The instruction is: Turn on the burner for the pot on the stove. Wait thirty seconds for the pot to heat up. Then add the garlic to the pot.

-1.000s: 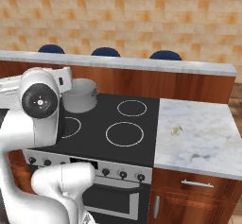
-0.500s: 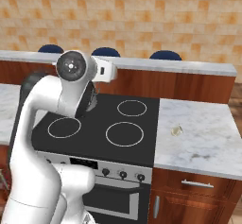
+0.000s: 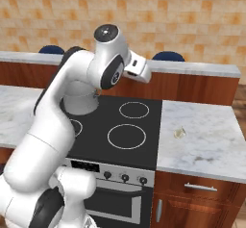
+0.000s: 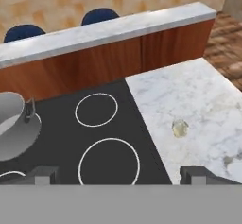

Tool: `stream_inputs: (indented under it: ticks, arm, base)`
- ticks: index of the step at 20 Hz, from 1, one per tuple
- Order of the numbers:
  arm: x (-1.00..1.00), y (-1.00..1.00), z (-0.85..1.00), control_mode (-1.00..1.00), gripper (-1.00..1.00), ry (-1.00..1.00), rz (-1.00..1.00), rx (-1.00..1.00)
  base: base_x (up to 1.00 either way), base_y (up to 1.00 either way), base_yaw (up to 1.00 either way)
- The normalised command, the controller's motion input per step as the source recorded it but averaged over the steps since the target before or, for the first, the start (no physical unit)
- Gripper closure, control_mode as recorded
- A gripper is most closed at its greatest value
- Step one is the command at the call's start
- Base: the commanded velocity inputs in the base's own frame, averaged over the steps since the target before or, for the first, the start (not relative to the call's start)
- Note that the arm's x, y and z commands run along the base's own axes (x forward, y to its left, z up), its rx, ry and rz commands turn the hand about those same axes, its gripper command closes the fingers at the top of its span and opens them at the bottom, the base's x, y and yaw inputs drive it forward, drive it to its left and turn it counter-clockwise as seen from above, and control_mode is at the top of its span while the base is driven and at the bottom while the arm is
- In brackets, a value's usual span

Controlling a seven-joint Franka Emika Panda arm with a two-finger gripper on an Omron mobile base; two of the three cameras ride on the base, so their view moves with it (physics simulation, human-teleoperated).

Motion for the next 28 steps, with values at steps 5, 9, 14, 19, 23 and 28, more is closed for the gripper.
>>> stream_inputs:
  ticks: [5,9,14,19,23,28]
  arm:
    - [0.42,-0.48,-0.67,-1.0,-1.0,0.29,-0.09,0.0]
    - [0.08,-0.44,-0.72,-1.0,-1.0,0.17,-0.01,0.0]
    - [0.0,-0.34,-0.63,-1.0,-1.0,0.03,0.0,0.0]
    - [0.09,-0.28,-0.47,-1.0,-1.0,0.0,0.0,0.0]
    - [0.16,-0.24,-0.42,-1.0,-1.0,0.0,0.0,0.0]
    - [0.17,-0.3,-0.51,-1.0,-1.0,0.0,0.0,0.0]
  base:
    - [0.0,0.0,0.0]
    - [0.0,0.0,0.0]
    - [0.0,0.0,0.0]
    - [0.0,0.0,0.0]
    - [0.0,0.0,0.0]
    - [0.0,0.0,0.0]
